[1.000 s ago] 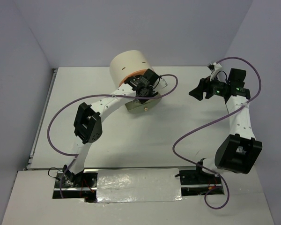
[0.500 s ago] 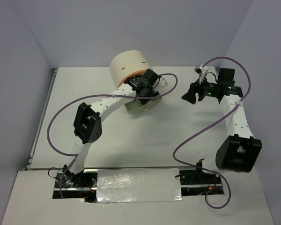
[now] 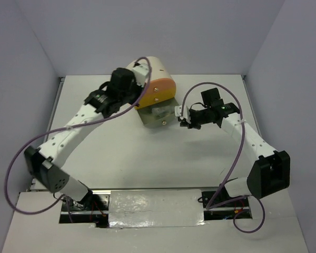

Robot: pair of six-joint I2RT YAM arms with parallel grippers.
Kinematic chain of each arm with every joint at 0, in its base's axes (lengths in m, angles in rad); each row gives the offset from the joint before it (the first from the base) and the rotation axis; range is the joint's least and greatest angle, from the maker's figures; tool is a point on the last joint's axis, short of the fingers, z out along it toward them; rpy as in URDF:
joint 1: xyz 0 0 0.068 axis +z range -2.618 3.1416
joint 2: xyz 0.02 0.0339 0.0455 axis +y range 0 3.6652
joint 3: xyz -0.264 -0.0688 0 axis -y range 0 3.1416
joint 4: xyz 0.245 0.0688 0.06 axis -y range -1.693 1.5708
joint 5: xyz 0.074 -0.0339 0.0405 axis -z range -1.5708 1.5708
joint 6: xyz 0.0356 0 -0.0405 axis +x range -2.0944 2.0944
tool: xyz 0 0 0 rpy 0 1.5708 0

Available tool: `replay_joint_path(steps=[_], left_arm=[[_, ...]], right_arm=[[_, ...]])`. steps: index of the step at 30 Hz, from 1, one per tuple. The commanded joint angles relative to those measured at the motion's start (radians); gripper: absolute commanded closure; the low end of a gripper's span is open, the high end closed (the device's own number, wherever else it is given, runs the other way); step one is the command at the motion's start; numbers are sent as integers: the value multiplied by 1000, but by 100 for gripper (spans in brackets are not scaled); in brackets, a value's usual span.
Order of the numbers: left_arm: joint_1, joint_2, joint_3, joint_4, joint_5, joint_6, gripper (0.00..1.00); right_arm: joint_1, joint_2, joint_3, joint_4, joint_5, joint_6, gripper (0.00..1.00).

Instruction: Organize the makeup

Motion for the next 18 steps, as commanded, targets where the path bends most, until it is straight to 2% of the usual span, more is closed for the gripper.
replay_joint_path(steps=[1, 4, 10, 13, 18], left_arm=[[40, -165, -133, 138, 47, -138, 99], [57, -315, -303, 168, 27, -182, 98], [66, -495, -514, 218, -15, -291, 93], [71, -599, -572, 228, -51, -331, 90], [72, -662, -603, 193, -78, -351, 89]], right_arm=[[53, 35, -8, 107, 129, -68, 85], [77, 86, 35, 271, 193, 55, 81], [155, 280, 187, 359, 359, 230, 81], [181, 354, 254, 380, 389, 267, 79], [198, 446, 331, 371, 411, 249, 77]])
